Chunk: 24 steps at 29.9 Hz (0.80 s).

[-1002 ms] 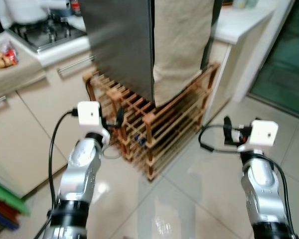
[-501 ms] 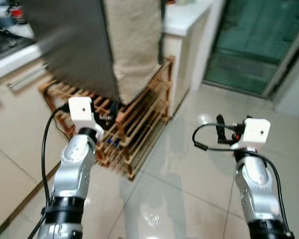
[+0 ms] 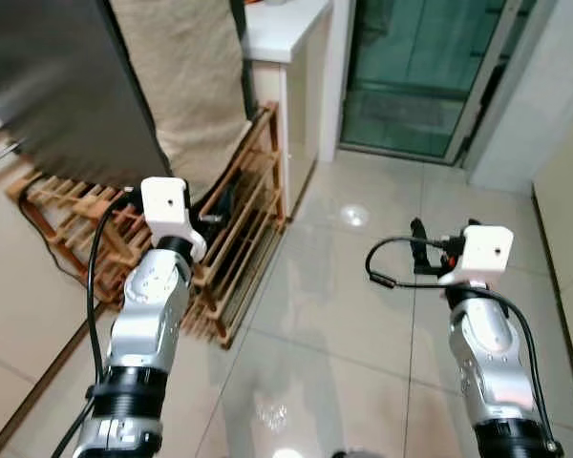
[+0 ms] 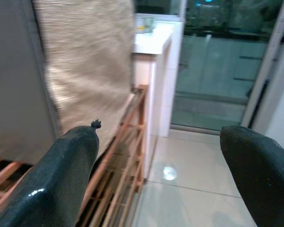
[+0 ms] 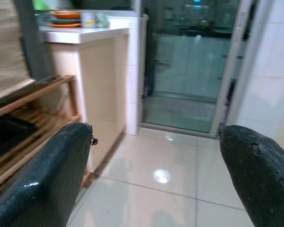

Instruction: Restocking fridge

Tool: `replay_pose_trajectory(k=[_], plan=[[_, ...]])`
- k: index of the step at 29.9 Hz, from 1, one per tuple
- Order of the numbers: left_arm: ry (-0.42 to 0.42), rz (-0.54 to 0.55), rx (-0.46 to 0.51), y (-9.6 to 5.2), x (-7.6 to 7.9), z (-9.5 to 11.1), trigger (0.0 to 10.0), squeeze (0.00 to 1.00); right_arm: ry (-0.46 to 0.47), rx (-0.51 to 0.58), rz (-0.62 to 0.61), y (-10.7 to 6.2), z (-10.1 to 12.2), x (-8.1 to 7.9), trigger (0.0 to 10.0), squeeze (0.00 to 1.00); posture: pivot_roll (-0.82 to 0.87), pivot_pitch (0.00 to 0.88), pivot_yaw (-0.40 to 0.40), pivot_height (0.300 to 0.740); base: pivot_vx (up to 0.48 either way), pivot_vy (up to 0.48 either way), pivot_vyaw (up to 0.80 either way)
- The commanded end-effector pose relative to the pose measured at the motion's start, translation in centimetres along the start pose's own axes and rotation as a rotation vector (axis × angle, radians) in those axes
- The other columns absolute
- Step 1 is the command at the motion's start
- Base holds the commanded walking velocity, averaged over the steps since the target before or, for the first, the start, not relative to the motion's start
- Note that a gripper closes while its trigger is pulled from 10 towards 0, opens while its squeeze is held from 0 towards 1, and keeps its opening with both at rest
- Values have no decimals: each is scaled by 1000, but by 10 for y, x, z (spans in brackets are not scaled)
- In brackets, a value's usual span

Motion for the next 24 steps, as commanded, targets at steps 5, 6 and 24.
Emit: replay_pose_trajectory(k=[5, 6, 24], plan=[[32, -31, 24, 1, 1, 6, 10000, 0, -5, 17, 19, 2, 3, -4, 10000, 0, -98, 0, 74, 740, 431, 0, 0], [32, -31, 24, 1, 1, 6, 10000, 0, -5, 17, 19, 2, 3, -4, 10000, 0, -98, 0, 74, 740, 431, 0, 0], [-73, 1, 77, -1, -4, 16, 10000, 0, -22, 6, 48, 1, -2, -7, 10000, 0, -87, 0, 71, 740, 222, 269, 0]])
Point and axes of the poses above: a point about 5 cm out from each wrist's last joint towards the gripper, its own y axis pointing out of the wrist towards the gripper, its own z axis along the axis of the wrist's last joint, x = y × z, the point moved 1 cm from there along y, pointing out of the wrist towards the gripper, and after that the axes turned 14 degrees about -y, right-handed, at the moved point
